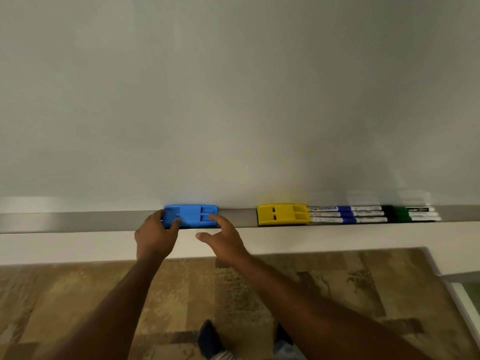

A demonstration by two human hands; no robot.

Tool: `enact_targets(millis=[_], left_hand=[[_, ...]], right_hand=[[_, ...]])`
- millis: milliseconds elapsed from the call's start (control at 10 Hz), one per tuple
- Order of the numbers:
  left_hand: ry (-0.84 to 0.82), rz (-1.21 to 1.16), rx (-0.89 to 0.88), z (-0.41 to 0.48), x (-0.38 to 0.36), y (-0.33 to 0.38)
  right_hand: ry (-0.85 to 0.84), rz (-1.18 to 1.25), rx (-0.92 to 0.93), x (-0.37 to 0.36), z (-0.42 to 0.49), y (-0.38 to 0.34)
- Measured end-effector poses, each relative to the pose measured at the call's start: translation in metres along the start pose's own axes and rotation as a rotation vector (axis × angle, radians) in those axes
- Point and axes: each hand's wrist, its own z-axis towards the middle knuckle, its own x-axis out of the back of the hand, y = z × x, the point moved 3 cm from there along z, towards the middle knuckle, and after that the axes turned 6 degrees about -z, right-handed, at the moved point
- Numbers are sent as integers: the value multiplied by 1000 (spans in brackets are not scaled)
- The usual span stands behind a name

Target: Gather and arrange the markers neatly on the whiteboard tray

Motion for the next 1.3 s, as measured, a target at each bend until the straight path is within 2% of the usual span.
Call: enact_targets(millis=[200,400,700,900,1000,1100,1300], left_hand=[[-99,-77,-18,-17,-40,41],[-107,-47,-45,-24,-55,59],[-120,-43,-59,-26,-63,65],[-128,-65,-42,-28,-63,69],[-57,-51,-103,-29,-58,73],[-13,-40,-251,-31,-54,87],[-209,-82,-588,-47,-70,134]], right_hand=[[116,-80,-43,38,-12,22],[119,-188,-3,58,-17,32],[127,-522,138,66,-18,39],[112,-573,130,76,-20,40],[175,-561,205,91,-25,36],[238,-521,259,117,-29,33],[263,-723,303,169,-35,40]])
